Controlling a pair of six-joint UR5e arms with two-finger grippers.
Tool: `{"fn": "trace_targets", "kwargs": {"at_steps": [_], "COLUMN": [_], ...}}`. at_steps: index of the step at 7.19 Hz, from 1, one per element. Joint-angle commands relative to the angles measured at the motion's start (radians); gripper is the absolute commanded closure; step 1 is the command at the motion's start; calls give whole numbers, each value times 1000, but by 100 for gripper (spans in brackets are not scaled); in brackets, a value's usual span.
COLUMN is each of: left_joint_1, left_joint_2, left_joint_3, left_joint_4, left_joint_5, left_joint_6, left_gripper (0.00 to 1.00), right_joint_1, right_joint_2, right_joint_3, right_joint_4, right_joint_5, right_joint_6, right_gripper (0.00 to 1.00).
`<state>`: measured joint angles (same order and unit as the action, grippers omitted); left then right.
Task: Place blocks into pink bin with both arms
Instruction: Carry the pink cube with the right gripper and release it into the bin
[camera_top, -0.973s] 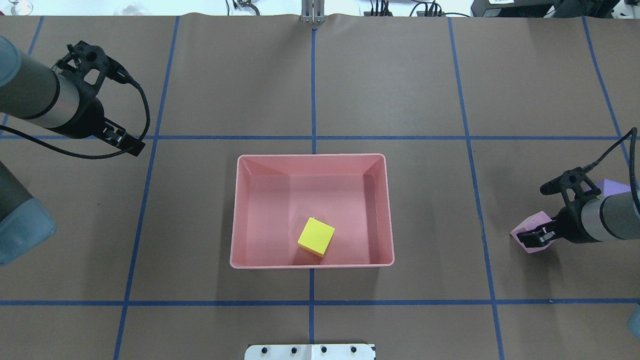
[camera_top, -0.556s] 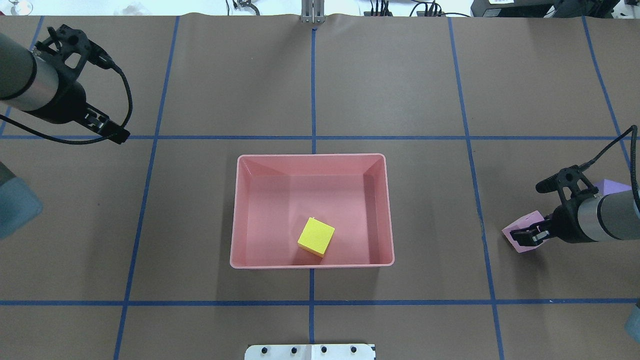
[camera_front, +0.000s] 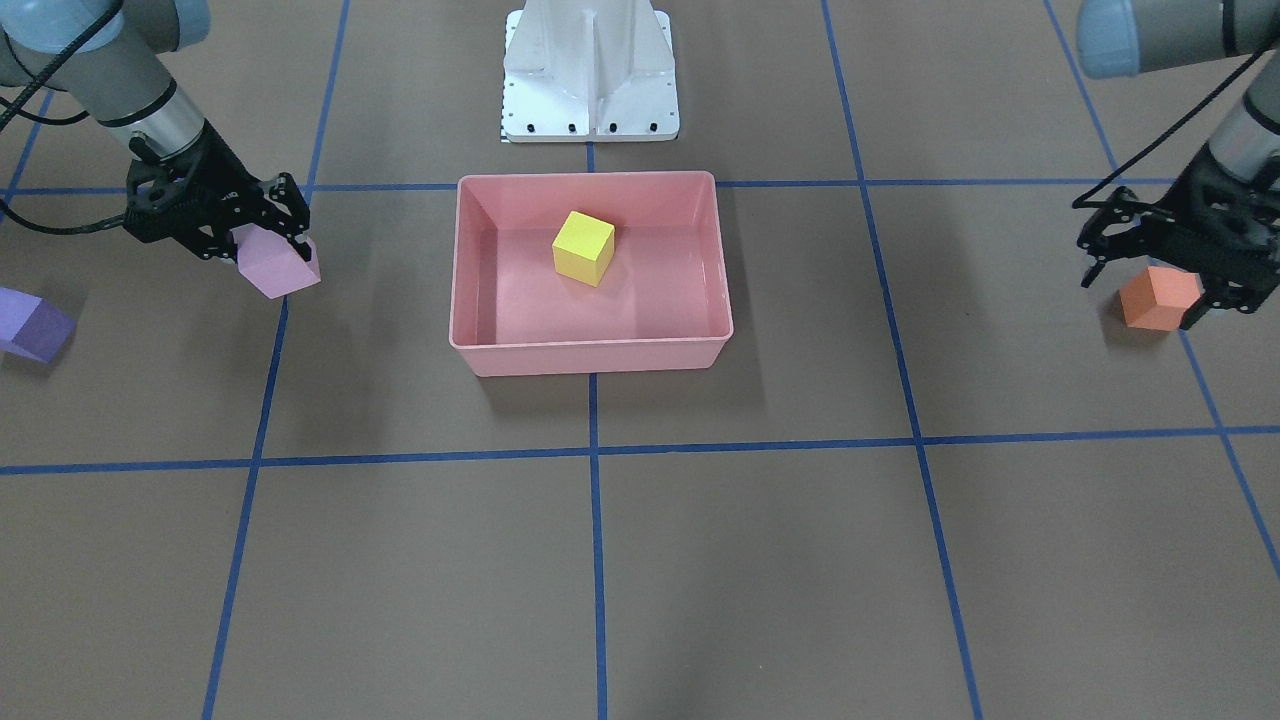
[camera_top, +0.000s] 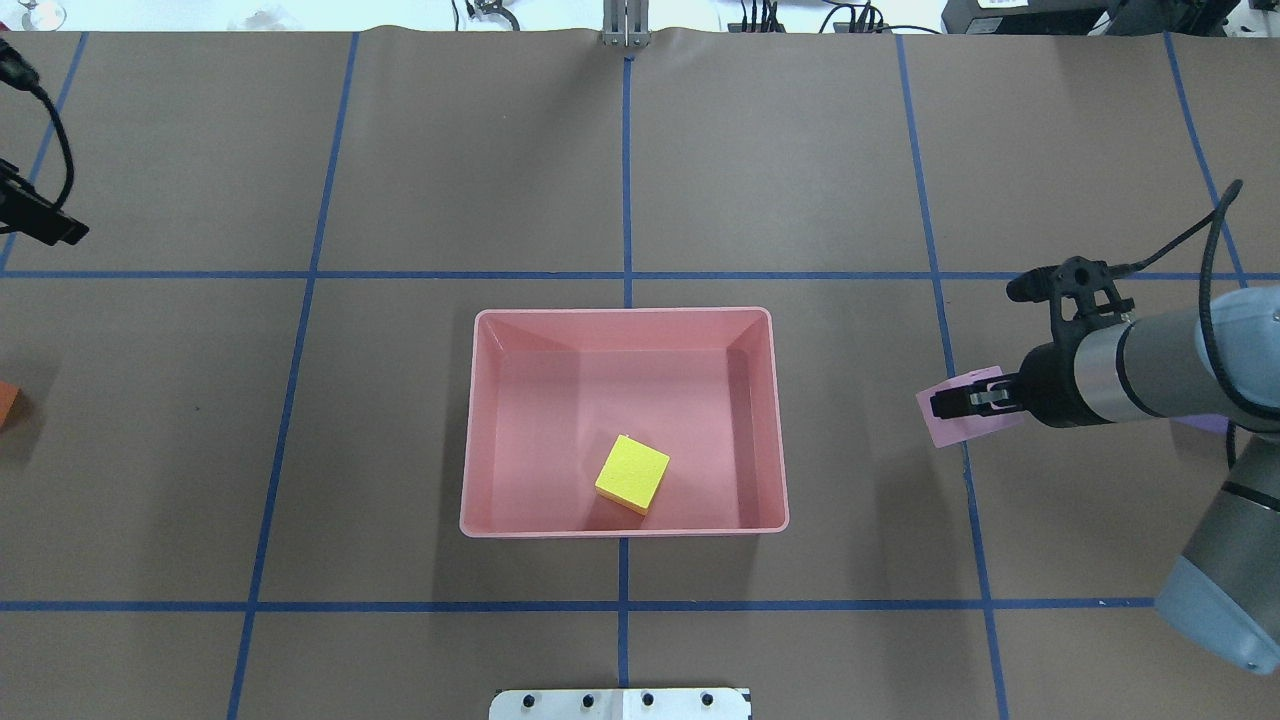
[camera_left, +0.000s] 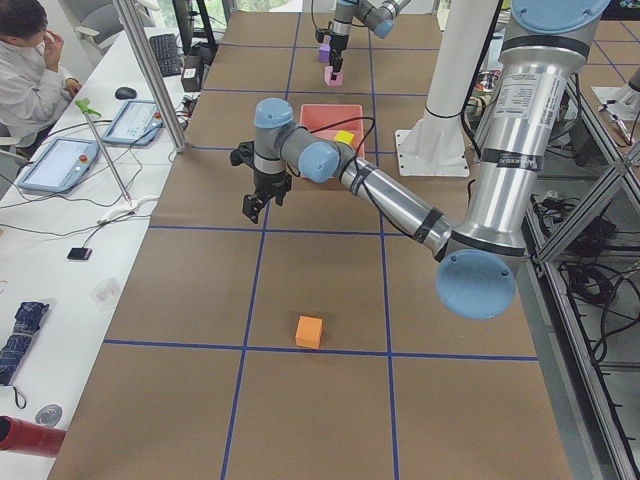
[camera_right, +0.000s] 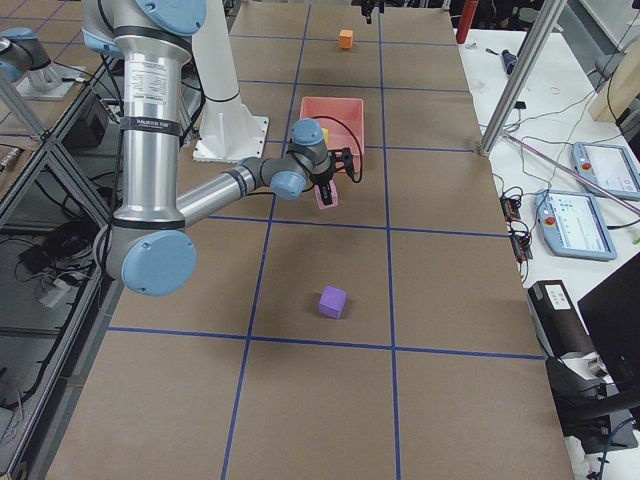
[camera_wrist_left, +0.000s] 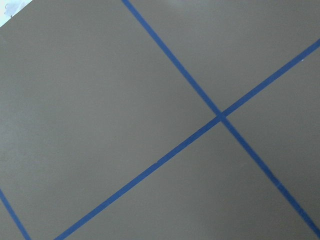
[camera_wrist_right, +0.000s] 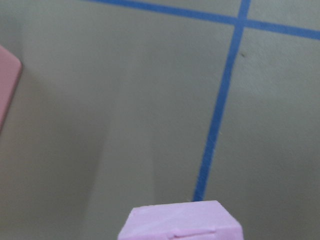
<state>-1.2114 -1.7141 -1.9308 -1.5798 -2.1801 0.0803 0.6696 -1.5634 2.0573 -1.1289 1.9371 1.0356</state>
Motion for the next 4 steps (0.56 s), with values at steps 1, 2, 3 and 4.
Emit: {"fn": "trace_targets", "kwargs": {"at_steps": [1,2,3,4], "left_joint_1": [-79,-105,-123,-132], "left_joint_2": [121,180,227,272], "left_joint_3": [42,106,199,287], "left_joint_4": [-140,-273,-421,-571], "left_joint_5": [-49,-82,-140,-150], "left_joint_6": [91,132,156,162], "left_gripper": [0,0,0,0], "right_joint_1": [2,-10,-28,-60], "right_joint_2": [251,382,504,551], "right_joint_3": [72,63,44,26], "right_joint_4": [-352,-494,-614,-629], "right_joint_5": [0,-3,-13,-41], "right_joint_6": [124,174,223,266], "right_gripper": [100,100,100,100]}}
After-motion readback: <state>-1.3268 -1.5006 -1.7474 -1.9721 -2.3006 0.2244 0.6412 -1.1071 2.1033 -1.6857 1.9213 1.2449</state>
